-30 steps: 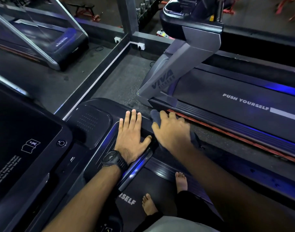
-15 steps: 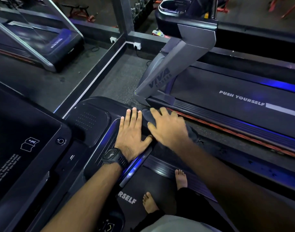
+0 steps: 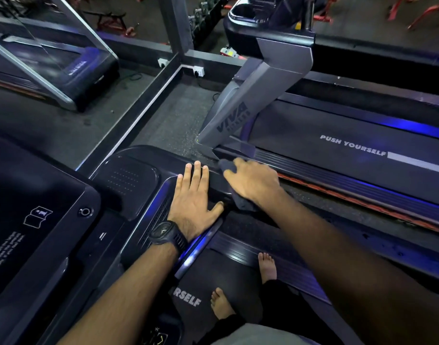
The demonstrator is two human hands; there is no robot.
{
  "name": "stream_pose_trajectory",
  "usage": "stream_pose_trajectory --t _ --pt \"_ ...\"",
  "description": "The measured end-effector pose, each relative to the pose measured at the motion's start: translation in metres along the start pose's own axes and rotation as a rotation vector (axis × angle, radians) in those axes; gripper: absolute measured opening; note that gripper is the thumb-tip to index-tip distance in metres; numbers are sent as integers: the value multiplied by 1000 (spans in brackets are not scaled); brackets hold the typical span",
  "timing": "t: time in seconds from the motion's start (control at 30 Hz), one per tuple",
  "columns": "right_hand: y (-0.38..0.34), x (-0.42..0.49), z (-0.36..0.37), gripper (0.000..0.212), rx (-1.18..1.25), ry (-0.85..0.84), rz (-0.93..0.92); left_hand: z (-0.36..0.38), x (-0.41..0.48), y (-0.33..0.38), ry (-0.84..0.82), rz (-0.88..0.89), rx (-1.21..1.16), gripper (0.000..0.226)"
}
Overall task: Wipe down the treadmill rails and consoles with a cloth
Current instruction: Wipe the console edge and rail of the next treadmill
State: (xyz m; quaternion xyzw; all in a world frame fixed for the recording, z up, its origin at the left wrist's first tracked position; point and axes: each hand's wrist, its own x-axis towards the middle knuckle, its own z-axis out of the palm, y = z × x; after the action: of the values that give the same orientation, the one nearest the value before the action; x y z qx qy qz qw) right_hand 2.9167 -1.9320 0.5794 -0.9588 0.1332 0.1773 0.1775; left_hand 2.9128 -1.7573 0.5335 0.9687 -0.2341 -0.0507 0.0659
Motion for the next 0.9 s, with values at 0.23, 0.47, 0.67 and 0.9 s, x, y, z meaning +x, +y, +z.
stream_pose_trajectory --t 0.23,0.47,0.67,0.9 --pt "-3 -46 24 60 -250 239 -85 -1 -1 5 -22 19 30 102" --pt "11 -15 1 55 -9 54 158 -5 -5 9 -30 43 23 98" --pt "-1 -58 43 65 -341 359 -91 0 -3 9 -9 64 39 96" --pt "16 -45 20 59 -134 229 177 -2 -9 19 -36 76 35 99"
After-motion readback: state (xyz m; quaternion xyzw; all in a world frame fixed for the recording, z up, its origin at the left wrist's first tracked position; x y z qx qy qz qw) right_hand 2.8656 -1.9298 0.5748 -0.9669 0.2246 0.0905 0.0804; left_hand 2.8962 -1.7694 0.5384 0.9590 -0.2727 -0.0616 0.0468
